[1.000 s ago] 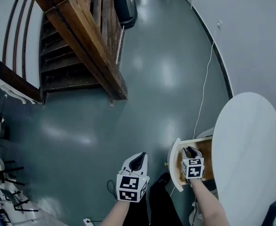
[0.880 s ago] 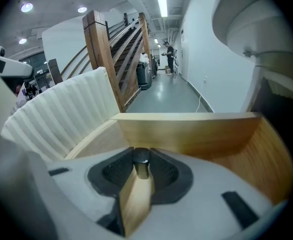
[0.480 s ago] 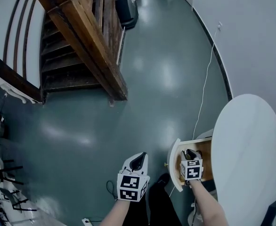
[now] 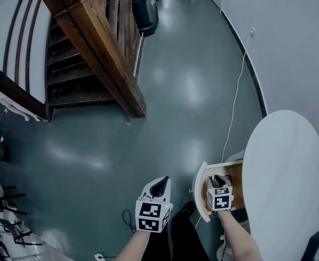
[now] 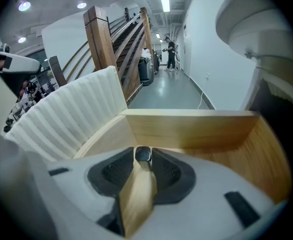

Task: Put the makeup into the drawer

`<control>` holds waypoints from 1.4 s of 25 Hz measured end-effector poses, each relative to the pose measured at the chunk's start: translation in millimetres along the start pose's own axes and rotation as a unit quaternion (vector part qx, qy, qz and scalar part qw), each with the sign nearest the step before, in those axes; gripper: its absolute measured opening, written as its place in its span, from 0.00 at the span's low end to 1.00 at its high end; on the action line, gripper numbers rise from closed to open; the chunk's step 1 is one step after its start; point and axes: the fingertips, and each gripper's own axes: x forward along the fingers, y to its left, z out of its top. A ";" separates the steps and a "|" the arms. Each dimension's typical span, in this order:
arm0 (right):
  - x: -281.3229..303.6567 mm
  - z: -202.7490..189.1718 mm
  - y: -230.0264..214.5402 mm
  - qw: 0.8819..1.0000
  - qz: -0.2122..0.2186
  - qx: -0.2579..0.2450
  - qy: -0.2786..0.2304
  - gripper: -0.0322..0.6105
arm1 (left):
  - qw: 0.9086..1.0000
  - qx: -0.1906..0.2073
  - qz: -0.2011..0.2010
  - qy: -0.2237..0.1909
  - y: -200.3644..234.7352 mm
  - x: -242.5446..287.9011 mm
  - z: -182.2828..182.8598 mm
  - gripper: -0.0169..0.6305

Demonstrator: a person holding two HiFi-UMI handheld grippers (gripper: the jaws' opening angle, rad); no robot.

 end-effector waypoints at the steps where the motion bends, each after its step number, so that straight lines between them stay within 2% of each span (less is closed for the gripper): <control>1: -1.9 0.6 -0.1 1.000 -0.001 -0.002 0.000 0.21 | 1.000 0.000 -0.001 0.000 -0.7 0.4 0.8 0.03; 10: -23.1 14.2 2.1 1.000 -0.010 0.000 -0.017 0.21 | 1.000 0.007 -0.012 -0.008 -5.7 2.3 12.7 0.03; 23: -87.1 66.1 17.6 0.995 -0.008 0.017 -0.102 0.21 | 0.999 0.019 -0.028 -0.027 -14.8 -2.5 37.9 0.03; 35: -170.4 121.9 21.8 0.977 0.011 0.042 -0.208 0.21 | 0.996 0.032 -0.049 -0.068 -28.3 -10.6 79.5 0.03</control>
